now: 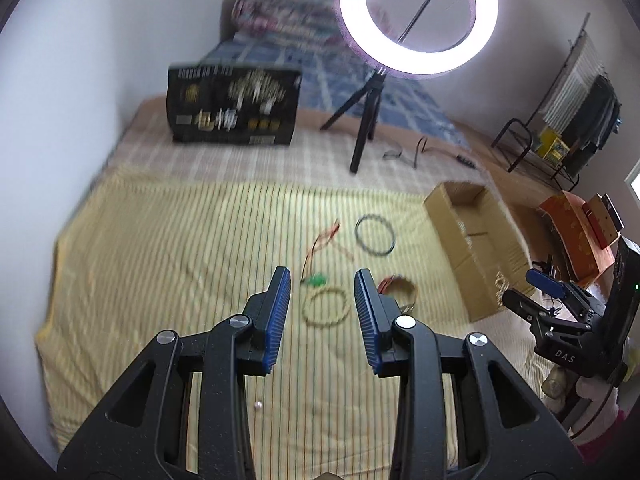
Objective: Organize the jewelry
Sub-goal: 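Move left tool to the cream beaded bracelet while right tool approaches the brown-strap watch, then close left tool on the beaded bracelet while right tool grasps the watch strap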
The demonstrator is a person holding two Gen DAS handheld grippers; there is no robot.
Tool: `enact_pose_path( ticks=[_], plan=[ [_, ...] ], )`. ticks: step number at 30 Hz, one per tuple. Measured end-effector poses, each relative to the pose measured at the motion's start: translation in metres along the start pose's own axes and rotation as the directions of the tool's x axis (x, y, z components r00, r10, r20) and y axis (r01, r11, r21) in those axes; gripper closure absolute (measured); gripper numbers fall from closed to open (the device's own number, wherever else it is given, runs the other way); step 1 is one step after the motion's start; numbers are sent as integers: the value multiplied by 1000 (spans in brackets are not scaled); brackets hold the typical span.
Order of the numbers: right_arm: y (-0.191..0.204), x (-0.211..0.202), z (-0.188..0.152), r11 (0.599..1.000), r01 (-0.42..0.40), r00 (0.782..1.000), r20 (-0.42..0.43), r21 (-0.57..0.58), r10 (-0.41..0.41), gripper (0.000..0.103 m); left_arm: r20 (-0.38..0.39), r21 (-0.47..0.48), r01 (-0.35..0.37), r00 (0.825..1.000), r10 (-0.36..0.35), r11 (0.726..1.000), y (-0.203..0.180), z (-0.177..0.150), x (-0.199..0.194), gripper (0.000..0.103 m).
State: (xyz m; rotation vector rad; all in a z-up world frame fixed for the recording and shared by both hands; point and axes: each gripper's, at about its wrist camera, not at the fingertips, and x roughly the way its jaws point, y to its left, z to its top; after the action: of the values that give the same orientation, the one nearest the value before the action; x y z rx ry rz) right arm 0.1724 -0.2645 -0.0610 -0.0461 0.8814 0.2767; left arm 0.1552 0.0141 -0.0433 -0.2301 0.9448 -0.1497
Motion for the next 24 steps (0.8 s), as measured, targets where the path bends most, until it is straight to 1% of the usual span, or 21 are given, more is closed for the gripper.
enact_pose_path(
  ticks=[2, 4, 7, 11, 16, 17, 18, 20, 24],
  plan=[
    [5, 17, -3, 1000, -22, 998, -60, 8, 22, 28, -42, -24, 9, 999, -10, 1000, 7, -6, 14, 70],
    [9, 30, -6, 999, -41, 994, -98, 9, 41, 28, -69, -40, 12, 997, -14, 999, 12, -10, 25, 70],
    [14, 53, -10, 998, -60, 984, -166, 11, 60, 28, -110, -63, 17, 994, -24, 998, 18, -14, 43, 70],
    [10, 76, -12, 997, -51, 975, -211, 54, 61, 28, -162, -92, 21, 986, -36, 996, 25, -18, 67, 70],
    [-6, 95, -8, 990, -49, 969, -236, 129, 79, 29, -226, -126, 35, 972, -63, 991, 29, -21, 96, 70],
    [-9, 99, -7, 989, -52, 967, -238, 138, 85, 31, -236, -132, 37, 969, -68, 991, 29, -20, 102, 70],
    [-9, 102, -6, 988, -57, 966, -241, 143, 91, 36, -245, -136, 39, 967, -72, 990, 28, -20, 107, 70],
    [-10, 109, -5, 985, -71, 962, -252, 155, 109, 39, -261, -138, 42, 962, -77, 990, 27, -19, 117, 70],
    [-8, 126, -5, 983, -73, 952, -280, 169, 119, 54, -297, -153, 42, 951, -87, 987, 29, -21, 137, 70]
  ],
)
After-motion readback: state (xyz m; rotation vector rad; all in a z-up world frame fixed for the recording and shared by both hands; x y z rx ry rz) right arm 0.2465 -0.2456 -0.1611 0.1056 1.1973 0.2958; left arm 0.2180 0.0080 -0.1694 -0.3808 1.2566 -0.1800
